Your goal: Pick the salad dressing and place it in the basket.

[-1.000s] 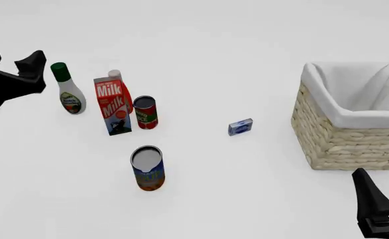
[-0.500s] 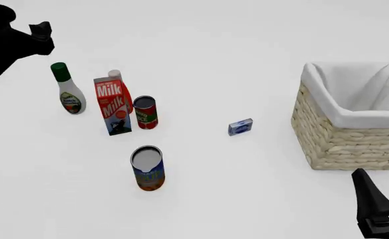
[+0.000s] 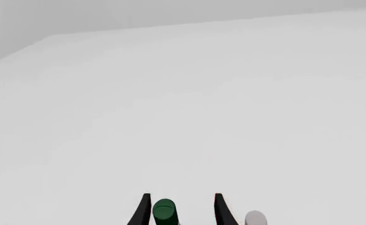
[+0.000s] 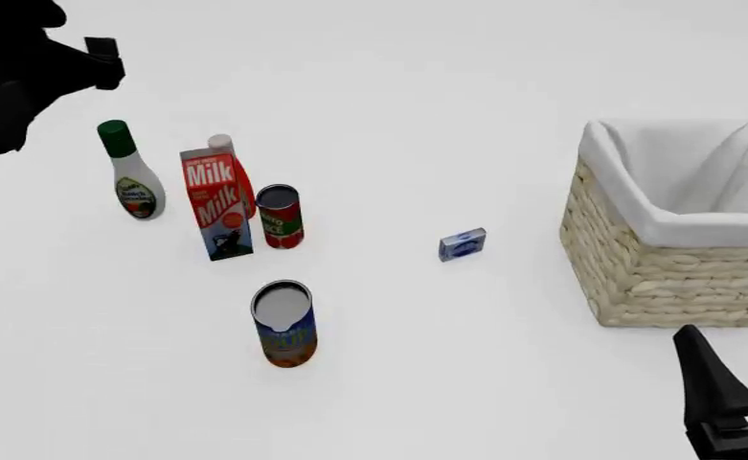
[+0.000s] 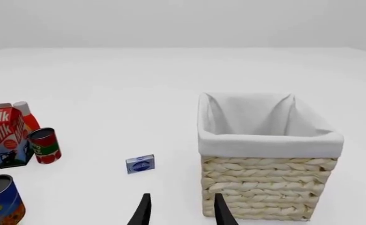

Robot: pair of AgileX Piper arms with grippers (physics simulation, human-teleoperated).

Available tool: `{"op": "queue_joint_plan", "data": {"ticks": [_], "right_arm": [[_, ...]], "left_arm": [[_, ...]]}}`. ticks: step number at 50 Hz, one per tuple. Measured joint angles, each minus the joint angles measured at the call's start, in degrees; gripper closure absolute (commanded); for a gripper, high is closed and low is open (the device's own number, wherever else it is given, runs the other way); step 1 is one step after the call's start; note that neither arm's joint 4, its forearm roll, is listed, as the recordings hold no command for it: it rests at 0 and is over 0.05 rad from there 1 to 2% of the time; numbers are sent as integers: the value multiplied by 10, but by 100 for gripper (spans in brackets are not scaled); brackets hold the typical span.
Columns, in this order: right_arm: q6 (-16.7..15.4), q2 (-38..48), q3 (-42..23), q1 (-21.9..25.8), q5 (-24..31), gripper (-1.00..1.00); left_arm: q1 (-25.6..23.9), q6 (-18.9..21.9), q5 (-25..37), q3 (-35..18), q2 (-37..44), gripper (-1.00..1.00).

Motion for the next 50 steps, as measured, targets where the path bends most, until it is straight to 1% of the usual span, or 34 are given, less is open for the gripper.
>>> {"op": "queue_joint_plan", "data": {"ticks": [13,24,33,50], "right_arm": [[-2,1,0,3,0,-100],[-3,1,0,4,1,-100],[-2,0,0,3,1,-100],[-3,0,0,3,4,-100]], "left_arm": [[11,-14,34,-69,65,-100],[30,-17,61,-116,106,-100],[40,-23,80,-143,138,-100],[39,-39,126,-197,199,-100]]}}
